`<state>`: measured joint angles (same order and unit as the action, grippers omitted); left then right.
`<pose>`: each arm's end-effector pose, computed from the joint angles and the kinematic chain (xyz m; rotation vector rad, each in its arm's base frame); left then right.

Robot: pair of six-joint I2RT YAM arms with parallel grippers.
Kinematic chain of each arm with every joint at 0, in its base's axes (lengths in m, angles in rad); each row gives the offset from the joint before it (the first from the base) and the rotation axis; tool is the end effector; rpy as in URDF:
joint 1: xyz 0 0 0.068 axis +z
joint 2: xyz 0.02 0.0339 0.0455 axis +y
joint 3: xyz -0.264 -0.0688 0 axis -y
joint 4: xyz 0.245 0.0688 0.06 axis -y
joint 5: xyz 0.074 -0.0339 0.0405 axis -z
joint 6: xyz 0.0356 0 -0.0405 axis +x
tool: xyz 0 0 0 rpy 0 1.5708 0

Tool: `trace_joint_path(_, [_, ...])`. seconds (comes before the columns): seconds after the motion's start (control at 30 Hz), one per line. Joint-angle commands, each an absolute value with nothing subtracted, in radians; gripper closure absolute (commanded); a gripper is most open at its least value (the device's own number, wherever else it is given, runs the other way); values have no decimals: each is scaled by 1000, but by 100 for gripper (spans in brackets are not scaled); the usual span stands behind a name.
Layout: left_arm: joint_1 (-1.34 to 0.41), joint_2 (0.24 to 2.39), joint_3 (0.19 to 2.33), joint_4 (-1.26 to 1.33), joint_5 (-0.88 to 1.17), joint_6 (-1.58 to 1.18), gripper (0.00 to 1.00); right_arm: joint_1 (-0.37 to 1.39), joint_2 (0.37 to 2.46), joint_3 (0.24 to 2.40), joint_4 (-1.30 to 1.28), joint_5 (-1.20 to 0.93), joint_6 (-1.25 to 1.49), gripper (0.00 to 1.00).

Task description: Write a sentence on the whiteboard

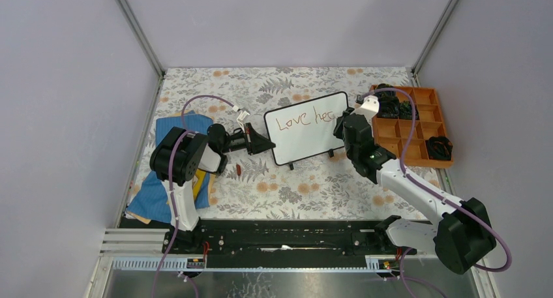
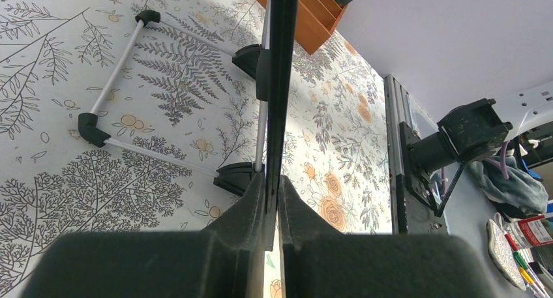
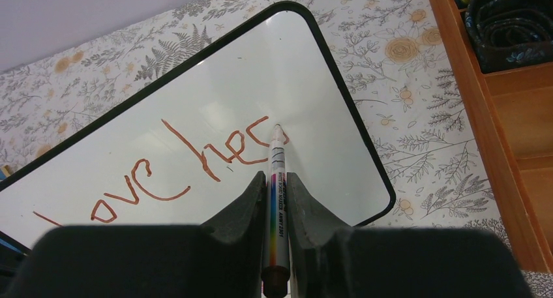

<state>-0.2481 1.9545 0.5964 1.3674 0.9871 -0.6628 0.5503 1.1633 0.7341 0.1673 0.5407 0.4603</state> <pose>0.3056 -0.1081 0.1324 0.5068 1.6977 -1.4435 0.2347 0.1225 0.2814 0.2948 1.7761 0.2270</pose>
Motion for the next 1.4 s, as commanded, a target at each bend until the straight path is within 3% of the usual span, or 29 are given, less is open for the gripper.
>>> trace_joint_path(0.0, [-253, 1954, 603, 1301, 987, -650, 100, 546, 1170, 788, 211, 571, 446, 100])
trace_joint_path(1.37, [-259, 1950, 603, 1293, 986, -643, 100, 545, 1136, 713, 176, 557, 467, 100])
